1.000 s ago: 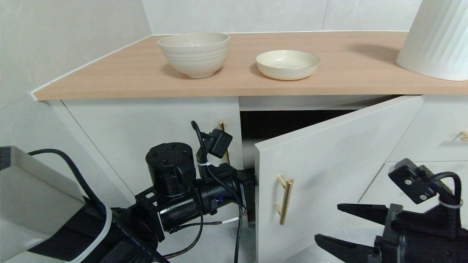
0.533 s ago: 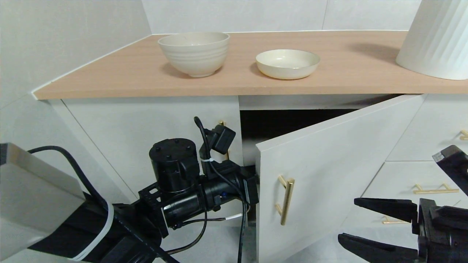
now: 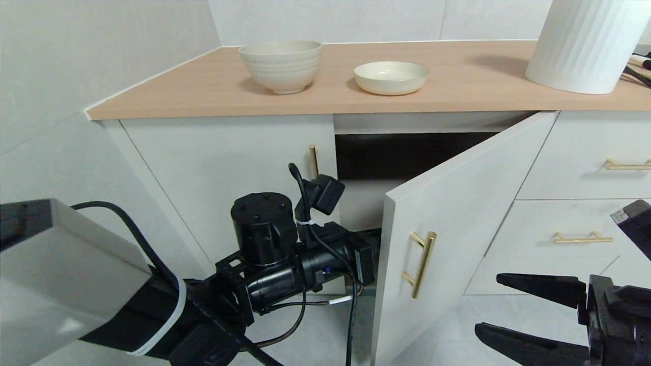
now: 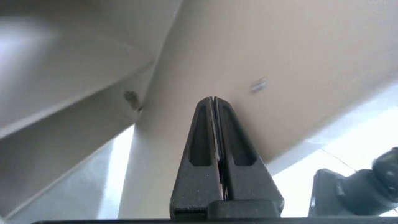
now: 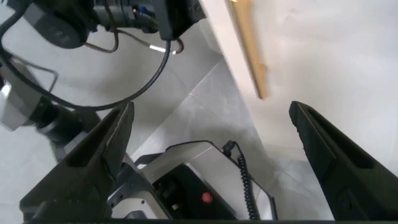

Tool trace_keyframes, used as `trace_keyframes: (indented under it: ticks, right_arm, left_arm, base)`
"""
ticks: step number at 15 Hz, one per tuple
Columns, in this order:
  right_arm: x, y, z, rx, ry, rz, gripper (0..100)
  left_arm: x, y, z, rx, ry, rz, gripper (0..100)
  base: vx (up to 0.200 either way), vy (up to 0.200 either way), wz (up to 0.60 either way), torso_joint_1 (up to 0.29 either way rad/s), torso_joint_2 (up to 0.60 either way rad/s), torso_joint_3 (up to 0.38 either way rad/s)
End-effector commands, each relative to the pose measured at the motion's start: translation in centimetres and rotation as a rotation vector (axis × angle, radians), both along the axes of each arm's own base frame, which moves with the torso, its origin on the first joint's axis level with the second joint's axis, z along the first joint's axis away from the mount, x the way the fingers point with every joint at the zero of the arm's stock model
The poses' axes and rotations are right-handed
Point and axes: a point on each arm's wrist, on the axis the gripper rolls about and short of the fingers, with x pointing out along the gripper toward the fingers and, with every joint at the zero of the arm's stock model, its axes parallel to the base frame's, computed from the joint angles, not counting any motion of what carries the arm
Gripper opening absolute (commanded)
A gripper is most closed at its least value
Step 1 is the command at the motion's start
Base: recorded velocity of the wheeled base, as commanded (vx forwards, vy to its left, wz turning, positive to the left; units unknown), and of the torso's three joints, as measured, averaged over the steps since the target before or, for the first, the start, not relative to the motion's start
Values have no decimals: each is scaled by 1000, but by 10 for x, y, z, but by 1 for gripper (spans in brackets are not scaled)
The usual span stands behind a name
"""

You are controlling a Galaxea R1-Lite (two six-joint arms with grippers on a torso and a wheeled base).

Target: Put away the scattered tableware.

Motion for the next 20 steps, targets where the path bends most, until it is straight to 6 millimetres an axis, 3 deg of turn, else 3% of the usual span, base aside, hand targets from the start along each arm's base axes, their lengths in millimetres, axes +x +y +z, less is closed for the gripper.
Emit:
trace_keyframes:
  ticks: [1,5,11,15,19,20]
  right_arm:
    - [0,0,0,-1,0,1,100]
    - [0,0,0,1,-1,1,100]
    - [-4,-4,5,20,-25,-1,100]
    - [-6,-6,7,29,-34,-1,100]
    - [-12,-10,18,69,-74,6,100]
    - [-16,-13,22,89,-93,17,100]
  left_arm:
    - [4,-3,-9,14,17,3,0]
    - [9,-7,-2,34,39,-1,0]
    - [17,-16,3,48,59,-35,0]
    - [34,-32,-6,60,79,-41,0]
    - [25,-49,-6,54,75,-79,0]
    - [11,-61,0,41,53,-96,0]
  base:
    - [0,0,0,0,0,0]
    - [0,0,0,0,0,0]
    - [-200,0,0,4,3,3]
    - [0,0,0,0,0,0]
    - [0,0,0,0,0,0]
    - [0,0,0,0,0,0]
